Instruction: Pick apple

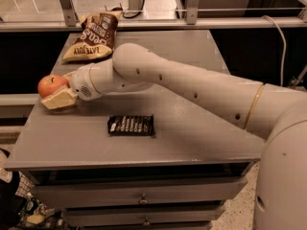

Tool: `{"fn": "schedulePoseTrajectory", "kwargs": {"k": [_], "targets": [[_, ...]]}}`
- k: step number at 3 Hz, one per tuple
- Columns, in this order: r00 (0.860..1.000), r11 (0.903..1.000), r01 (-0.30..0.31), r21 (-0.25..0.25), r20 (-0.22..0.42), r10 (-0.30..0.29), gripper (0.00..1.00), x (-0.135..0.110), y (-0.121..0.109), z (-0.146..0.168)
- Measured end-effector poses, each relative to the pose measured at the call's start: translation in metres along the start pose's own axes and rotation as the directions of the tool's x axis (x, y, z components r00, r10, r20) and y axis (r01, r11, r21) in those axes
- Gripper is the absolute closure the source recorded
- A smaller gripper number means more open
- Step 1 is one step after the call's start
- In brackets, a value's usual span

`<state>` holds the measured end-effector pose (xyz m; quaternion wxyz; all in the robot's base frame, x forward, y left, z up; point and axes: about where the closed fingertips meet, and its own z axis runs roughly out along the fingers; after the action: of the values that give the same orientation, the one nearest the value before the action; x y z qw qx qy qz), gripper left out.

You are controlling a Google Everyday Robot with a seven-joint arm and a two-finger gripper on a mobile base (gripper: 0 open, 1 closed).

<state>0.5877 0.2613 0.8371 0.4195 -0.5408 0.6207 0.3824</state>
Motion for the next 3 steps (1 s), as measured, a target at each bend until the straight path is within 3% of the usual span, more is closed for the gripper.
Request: {"fn": "schedulePoseTrajectory", "kwargs": {"k": [1, 2, 3], "targets": [[0.998, 0.9995, 0.016, -0.027, 0.054, -0.015, 1.0, -0.006, 0.001, -0.001], [0.984, 0.9952, 0.076, -0.062, 0.164, -0.065, 1.0, -0.028, 0.0, -0.013], [0.965, 0.9879, 0.149, -0.041, 0.224, -0.136, 1.0, -0.053, -0.001, -0.04]]}}
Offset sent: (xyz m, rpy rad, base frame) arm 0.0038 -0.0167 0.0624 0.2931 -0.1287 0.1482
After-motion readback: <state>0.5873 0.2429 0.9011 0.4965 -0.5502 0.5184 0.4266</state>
